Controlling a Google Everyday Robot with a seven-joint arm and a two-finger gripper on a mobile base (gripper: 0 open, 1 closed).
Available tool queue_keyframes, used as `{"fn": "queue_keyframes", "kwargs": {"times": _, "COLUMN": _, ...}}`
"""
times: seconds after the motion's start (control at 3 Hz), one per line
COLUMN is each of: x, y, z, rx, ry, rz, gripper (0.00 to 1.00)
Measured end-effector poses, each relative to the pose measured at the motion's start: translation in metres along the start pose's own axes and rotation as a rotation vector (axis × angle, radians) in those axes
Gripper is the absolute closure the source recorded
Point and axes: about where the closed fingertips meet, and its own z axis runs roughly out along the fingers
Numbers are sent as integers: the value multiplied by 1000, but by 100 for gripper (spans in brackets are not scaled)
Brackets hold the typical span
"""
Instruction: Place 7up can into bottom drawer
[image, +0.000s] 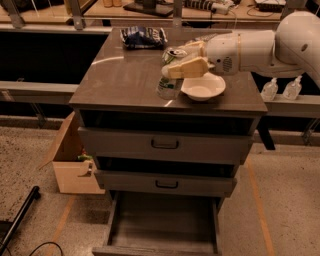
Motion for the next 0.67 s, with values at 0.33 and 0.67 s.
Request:
{"fn": "queue_keyframes", "kwargs": {"times": 0.33, "x": -6, "y": 24, "z": -4, "rx": -21, "ry": 18, "rz": 13, "gripper": 100}}
{"fn": "queue_keyframes", "kwargs": {"times": 0.67, "x": -23, "y": 65, "z": -9, "rx": 5, "ry": 28, "rz": 36, "gripper": 100}}
